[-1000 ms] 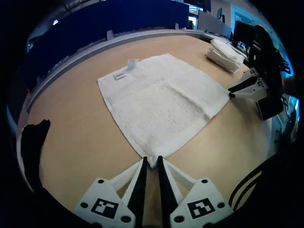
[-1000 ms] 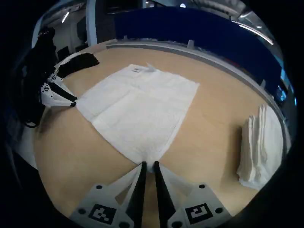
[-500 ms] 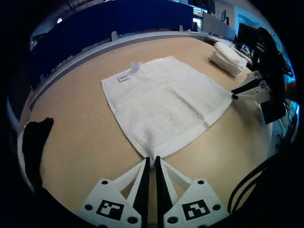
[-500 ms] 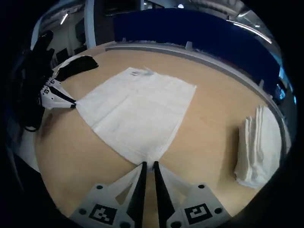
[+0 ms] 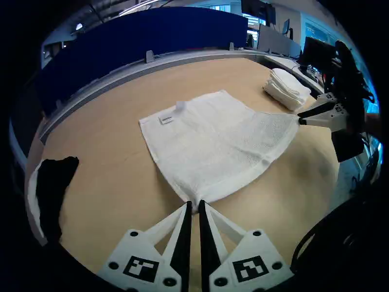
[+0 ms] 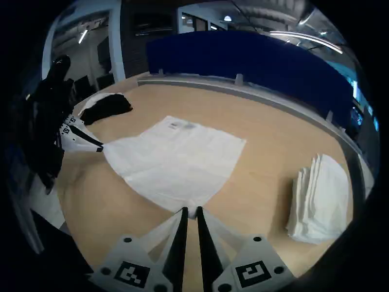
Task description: Fold towel
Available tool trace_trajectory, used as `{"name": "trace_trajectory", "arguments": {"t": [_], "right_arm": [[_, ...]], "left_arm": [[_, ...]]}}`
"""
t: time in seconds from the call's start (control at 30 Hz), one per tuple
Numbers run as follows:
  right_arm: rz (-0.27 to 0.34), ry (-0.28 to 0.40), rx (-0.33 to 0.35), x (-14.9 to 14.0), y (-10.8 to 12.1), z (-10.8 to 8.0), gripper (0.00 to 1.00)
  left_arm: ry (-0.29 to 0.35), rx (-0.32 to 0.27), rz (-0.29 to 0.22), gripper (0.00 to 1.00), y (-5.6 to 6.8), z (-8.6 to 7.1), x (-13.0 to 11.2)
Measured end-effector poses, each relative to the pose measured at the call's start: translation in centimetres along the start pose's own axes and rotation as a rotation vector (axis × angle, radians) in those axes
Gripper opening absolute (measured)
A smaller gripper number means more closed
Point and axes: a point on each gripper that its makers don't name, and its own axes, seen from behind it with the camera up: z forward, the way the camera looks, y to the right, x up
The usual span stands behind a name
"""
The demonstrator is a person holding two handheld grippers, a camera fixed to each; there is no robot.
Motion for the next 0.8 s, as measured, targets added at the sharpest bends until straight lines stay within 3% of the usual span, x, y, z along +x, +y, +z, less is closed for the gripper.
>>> {"name": "trace_trajectory", "arguments": {"t": [0.33,0.6,0.8], "right_arm": [[0.023,0.032,0.005,2.2,-1.0,-3.2,0.14],[0.049,0.032,-0.004,2.4,-1.1,-5.3,0.13],[0.054,0.025,-0.004,2.1,-1.1,-6.0,0.13]], "left_arm": [[-0.003,-0.006,-0.014,0.1,0.8,-3.0,0.8],[0.0,-0.025,-0.022,0.1,2.1,-5.5,1.5],[0.002,-0.03,-0.035,0.1,2.9,-6.2,1.6]]}}
